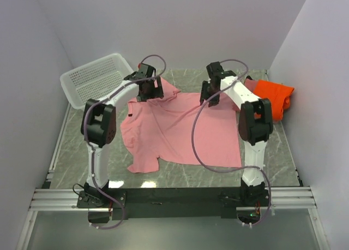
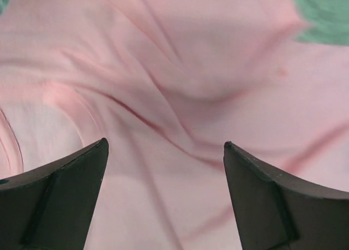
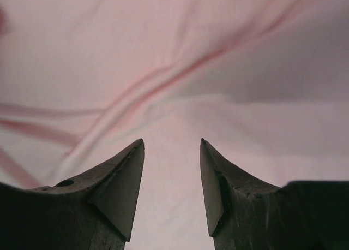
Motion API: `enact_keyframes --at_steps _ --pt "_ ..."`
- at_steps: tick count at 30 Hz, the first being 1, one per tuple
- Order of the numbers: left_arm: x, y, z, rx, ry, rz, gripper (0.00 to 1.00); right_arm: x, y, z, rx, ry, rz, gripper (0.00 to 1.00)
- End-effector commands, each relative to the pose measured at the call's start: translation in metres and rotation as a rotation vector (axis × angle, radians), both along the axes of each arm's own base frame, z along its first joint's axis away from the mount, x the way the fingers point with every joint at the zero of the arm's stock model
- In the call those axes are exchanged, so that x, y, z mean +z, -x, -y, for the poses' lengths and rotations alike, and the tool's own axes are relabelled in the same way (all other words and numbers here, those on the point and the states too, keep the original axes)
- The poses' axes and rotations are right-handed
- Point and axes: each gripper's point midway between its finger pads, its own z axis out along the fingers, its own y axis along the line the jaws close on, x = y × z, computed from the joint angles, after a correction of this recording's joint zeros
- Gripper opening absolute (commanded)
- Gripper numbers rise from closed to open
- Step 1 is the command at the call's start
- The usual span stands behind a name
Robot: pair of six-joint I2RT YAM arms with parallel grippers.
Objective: Fold and stack the t-shirts
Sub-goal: Flatten the tshirt out
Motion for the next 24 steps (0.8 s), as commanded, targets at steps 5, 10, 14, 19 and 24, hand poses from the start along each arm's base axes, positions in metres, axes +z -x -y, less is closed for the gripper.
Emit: enact_keyframes --at_steps 5,10,14,19,24 --pt "0.091 0.084 0.022 -0.033 0.129 0.122 0.92 0.084 0.027 0.003 0.021 -0.051 0.2 0.53" --pt "0.051 0.18 -0.037 0.179 0.064 -0.023 0.87 0.08 0.065 0.004 0.027 -0.058 0.193 0.53" --pt "0.045 0.248 -0.075 0.317 0.067 -0.061 0.8 0.074 0.099 0.006 0.034 -0.06 0.182 0.52" --pt "0.025 0.307 -0.102 0.498 0.122 -0.113 0.75 0.069 0.13 0.011 0.029 -0.073 0.179 0.52" --pt "0.012 0.34 -0.119 0.675 0.157 -0.181 0.75 0.063 0.154 0.017 0.029 -0.08 0.176 0.52"
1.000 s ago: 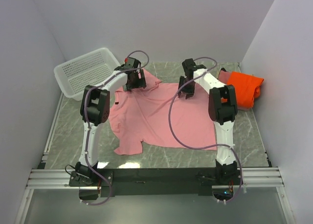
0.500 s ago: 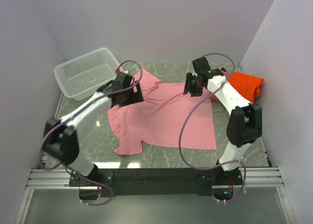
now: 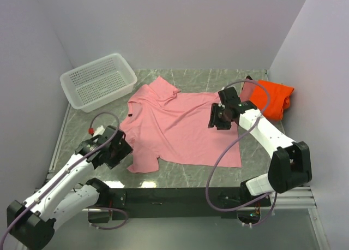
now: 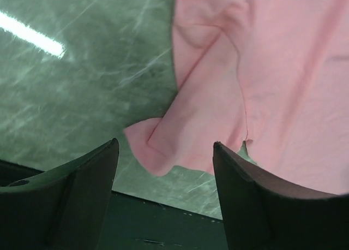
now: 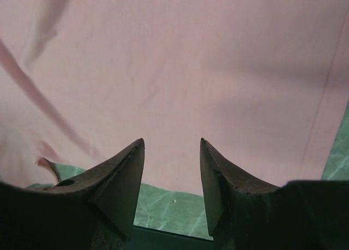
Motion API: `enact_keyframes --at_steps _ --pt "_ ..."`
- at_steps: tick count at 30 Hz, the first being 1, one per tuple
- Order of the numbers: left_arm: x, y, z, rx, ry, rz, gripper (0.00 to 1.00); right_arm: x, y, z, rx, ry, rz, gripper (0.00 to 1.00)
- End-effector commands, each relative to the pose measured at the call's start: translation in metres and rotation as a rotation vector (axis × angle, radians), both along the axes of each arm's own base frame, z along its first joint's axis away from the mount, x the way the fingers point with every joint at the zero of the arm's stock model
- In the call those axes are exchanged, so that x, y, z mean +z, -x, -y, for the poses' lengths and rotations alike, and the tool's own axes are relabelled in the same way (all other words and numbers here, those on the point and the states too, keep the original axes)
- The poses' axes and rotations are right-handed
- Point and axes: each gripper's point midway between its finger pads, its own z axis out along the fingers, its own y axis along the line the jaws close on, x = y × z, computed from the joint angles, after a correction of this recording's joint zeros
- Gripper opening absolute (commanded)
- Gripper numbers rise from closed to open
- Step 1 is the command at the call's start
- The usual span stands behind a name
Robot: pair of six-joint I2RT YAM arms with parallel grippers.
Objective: Fold and stack the t-shirts
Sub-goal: Flatten the tshirt out
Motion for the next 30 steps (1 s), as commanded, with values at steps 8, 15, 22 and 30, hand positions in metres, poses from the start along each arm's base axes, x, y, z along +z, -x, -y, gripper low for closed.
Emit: enact_keyframes --at_steps 8,15,22,30 --pt "-0.03 0.036 -0.011 0.34 0.122 -0.125 0.59 0.015 0.009 0.0 0.0 -0.046 0.085 0.52" --pt "-0.05 0.039 -0.002 0.387 0.155 -0.19 0.58 0.02 0.008 -0.002 0.006 -0.062 0.103 0.52" --pt "-0.06 0.038 0.004 0.375 0.165 -0.213 0.58 0.017 0.014 0.0 0.001 -0.063 0.109 0.52" --pt "-0.07 0.031 0.007 0.348 0.152 -0.205 0.53 0.011 0.019 0.001 -0.009 -0.065 0.102 0.52"
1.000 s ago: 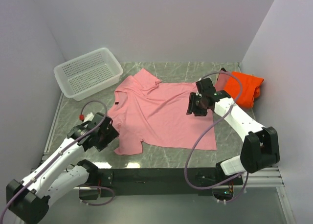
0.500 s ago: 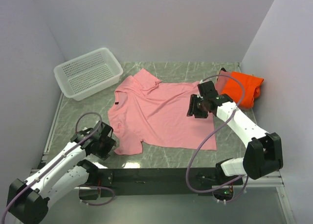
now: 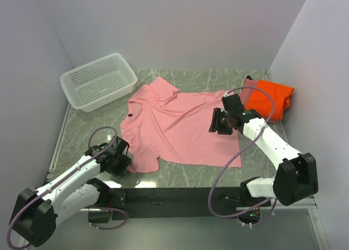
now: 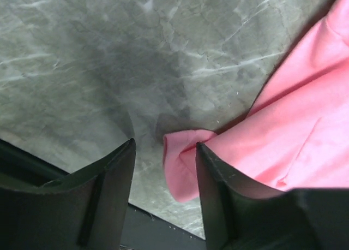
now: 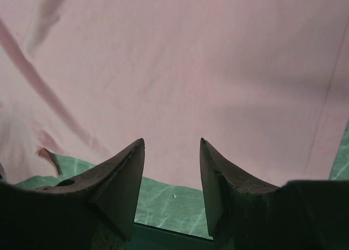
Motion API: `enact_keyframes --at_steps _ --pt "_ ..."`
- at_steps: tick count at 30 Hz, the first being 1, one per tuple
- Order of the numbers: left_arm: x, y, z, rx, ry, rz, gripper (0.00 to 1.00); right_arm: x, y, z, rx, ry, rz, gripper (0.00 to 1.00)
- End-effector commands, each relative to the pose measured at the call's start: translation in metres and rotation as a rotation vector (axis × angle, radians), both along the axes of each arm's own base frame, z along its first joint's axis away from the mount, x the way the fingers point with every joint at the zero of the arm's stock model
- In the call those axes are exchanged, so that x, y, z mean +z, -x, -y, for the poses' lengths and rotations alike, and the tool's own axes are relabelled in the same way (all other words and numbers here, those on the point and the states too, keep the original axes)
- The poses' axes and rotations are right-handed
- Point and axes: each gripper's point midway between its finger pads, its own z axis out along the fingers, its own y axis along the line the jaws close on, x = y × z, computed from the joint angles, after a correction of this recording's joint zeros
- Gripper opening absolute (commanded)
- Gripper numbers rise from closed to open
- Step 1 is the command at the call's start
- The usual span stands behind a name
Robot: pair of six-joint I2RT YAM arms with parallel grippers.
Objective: Fold and stack the t-shirts
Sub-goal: Flatten the tshirt out
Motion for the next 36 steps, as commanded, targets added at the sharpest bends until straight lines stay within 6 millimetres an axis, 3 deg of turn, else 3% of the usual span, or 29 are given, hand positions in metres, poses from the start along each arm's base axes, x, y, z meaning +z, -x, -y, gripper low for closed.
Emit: enact_keyframes --at_steps 1,6,13,14,22,26,30,36 --pt "-0.004 -0.007 0.006 -0.018 0.01 0.016 0.52 0.01 -0.004 -0.001 -0.013 -0.016 0.055 0.52" --pt "-0.009 -0.012 0.006 -0.039 -0.009 0.016 0.42 0.004 0.001 0.015 -0.072 0.032 0.033 0.52" --pt "-0.006 -0.012 0.001 -0.054 -0.046 0.013 0.02 -0.036 0.032 0.06 -0.298 0.077 -0.109 0.53" --pt "-0.003 -0.014 0.001 -0.051 -0.047 0.022 0.0 -0.041 0.036 0.064 -0.325 0.071 -0.118 0.53" --pt "0.04 -0.018 -0.017 0.021 -0.074 0.143 0.0 -0.065 0.075 0.099 -0.563 0.093 -0.193 0.56" --pt "0.059 -0.018 -0.022 0.056 -0.058 0.204 0.0 -0.058 0.082 0.106 -0.618 0.125 -0.209 0.56" --pt "0.063 -0.01 -0.024 0.053 -0.039 0.206 0.01 -0.054 0.091 0.123 -0.667 0.214 -0.221 0.59" --pt "0.065 -0.006 -0.025 0.024 -0.031 0.224 0.0 -0.07 0.111 0.119 -0.734 0.201 -0.326 0.6"
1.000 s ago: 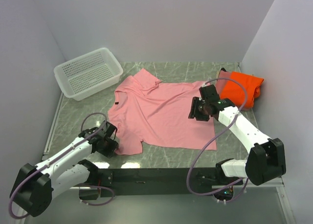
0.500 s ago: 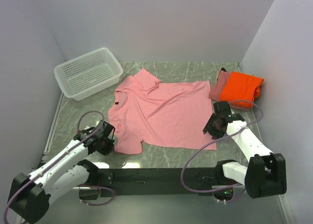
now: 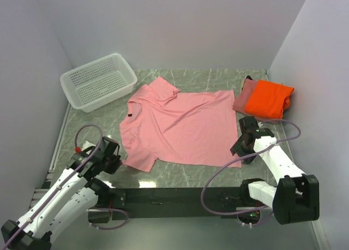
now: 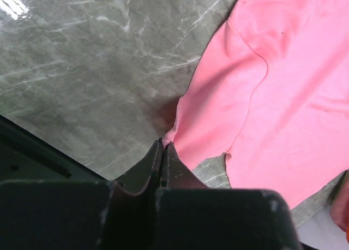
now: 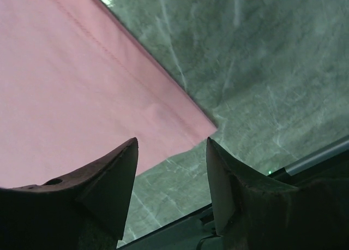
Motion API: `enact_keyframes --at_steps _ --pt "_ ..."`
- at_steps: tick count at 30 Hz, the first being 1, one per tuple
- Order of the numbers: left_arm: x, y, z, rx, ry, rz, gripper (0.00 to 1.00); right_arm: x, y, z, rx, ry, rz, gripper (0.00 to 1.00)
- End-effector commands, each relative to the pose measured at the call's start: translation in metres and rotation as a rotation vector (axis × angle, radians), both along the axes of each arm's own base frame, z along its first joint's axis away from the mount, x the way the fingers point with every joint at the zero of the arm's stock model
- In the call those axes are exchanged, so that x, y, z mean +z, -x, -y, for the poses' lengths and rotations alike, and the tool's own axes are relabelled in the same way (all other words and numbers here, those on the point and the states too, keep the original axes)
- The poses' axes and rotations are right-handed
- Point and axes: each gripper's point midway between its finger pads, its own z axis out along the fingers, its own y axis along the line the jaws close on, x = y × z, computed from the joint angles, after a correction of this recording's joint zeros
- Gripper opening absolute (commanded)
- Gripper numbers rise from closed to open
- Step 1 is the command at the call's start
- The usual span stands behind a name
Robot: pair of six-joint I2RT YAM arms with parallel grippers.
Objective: Fold and stack the t-shirts
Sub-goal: Flatten the tshirt out
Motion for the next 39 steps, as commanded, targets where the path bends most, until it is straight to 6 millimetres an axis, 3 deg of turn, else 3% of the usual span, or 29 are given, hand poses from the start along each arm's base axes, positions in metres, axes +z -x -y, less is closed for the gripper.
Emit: enact_keyframes --at_steps 1,9,17,27,39 --pt "0.007 0.002 -0.003 -0.008 -0.007 0.02 0.0 -0.004 0.012 0.009 -0.085 0.037 -0.045 0.6" --pt "0.001 0.0 0.004 -0.044 0.002 0.007 0.01 -0.012 0.017 0.018 -0.118 0.093 -0.079 0.55" --pt "0.015 -0.01 0.005 -0.072 -0.03 0.029 0.0 -0.024 0.018 0.019 -0.136 0.1 -0.104 0.44" --pt "0.022 -0.009 0.005 -0.076 -0.026 0.033 0.0 -0.032 0.015 0.021 -0.144 0.115 -0.105 0.31" --pt "0.022 -0.005 0.003 -0.07 -0.017 0.033 0.0 -0.036 0.018 0.01 -0.146 0.108 -0.092 0.33"
